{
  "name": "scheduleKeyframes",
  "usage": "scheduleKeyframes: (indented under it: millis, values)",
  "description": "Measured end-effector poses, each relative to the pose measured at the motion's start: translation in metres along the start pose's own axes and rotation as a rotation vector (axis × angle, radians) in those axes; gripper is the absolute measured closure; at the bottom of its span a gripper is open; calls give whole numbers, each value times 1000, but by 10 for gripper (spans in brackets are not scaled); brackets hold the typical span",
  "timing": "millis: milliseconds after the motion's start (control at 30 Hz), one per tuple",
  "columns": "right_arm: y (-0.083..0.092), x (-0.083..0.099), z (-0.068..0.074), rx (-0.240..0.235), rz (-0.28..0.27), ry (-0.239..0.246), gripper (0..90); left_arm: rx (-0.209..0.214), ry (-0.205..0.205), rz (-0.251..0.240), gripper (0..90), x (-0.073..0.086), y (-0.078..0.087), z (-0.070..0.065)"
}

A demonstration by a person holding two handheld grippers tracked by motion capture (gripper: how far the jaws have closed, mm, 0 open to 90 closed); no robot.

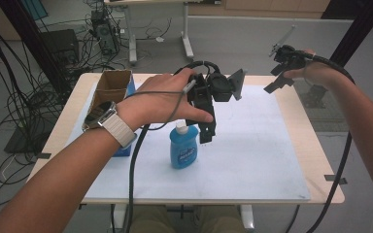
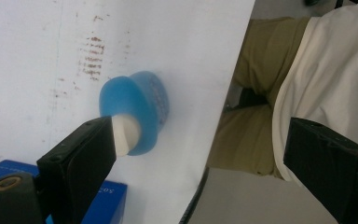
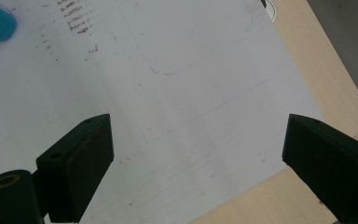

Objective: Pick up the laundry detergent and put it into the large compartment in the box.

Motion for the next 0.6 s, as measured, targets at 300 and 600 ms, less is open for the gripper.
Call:
scheduleKeyframes:
  millis: [300,600]
  values:
    - [-1,-2,0,0,-1,1,84,-3,11,12,95,2,0,-1]
    - [0,-5,1,0,-7,6,84,-4,15,9,95,3,2,-2]
Point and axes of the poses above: each handheld gripper's, and its own axes: y roughly backward along the jaws, x roughly out of its underside, z roughly to its left, the point moved 6 cm from there along -y, roughly forward along the jaws, and after that the axes turned 14 degrees about y, right-handed, at the moved point
